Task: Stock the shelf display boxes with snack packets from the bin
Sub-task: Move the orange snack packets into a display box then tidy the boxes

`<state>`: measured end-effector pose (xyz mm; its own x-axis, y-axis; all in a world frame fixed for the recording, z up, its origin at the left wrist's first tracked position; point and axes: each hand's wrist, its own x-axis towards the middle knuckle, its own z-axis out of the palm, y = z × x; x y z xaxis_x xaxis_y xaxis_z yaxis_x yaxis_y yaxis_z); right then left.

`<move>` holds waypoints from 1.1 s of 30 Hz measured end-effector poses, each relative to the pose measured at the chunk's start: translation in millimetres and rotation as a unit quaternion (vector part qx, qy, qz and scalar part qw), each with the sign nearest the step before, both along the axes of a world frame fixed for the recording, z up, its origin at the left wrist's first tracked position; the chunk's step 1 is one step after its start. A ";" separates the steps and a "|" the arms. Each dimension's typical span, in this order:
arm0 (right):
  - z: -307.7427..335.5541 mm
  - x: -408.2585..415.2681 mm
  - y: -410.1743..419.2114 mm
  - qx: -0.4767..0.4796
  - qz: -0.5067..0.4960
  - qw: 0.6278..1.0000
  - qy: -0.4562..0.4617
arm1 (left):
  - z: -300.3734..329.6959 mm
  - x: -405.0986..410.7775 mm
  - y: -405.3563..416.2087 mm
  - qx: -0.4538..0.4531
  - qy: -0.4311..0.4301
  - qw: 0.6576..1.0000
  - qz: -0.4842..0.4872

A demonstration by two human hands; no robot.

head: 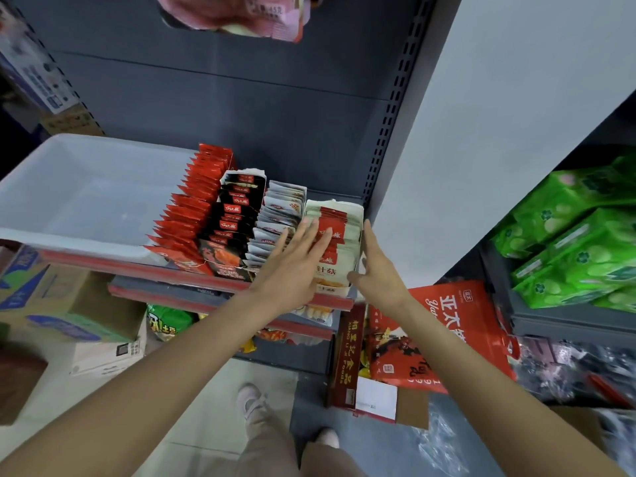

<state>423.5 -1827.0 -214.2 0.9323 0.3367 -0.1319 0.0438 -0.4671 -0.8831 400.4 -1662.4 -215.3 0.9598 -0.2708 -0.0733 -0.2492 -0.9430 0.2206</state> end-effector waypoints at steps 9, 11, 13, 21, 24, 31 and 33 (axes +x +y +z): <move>-3.1 17.3 -13.0 -0.139 -0.016 0.979 -0.147 | -32.5 -9.3 12.8 0.058 -0.176 0.981 -0.052; -2.0 22.7 -9.4 -0.172 0.000 0.968 -0.180 | -29.0 -10.5 12.0 0.060 -0.187 0.979 -0.051; -5.0 25.7 -6.0 -0.194 -0.008 0.959 -0.206 | -27.3 -9.7 7.0 0.054 -0.173 0.983 -0.035; -5.7 31.9 -2.9 -0.184 -0.024 0.967 -0.172 | -34.4 2.6 2.9 0.046 -0.183 0.982 -0.027; -11.3 22.6 -11.7 -0.120 -0.084 0.980 -0.131 | -25.2 2.9 1.6 0.037 -0.207 0.977 -0.034; -37.9 15.3 -20.9 -0.109 -0.118 0.987 -0.016 | -14.3 17.4 -11.9 0.095 -0.129 0.986 -0.053; -49.0 14.5 -16.6 -0.110 -0.085 0.989 0.058 | -16.8 20.2 -14.8 0.115 -0.135 0.984 -0.037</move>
<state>438.0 -1843.6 -263.2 0.9472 0.1270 -0.2944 -0.1482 -0.6407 -0.7534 420.6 -1677.2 -232.1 0.9310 -0.3467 0.1137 -0.3394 -0.9373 -0.0791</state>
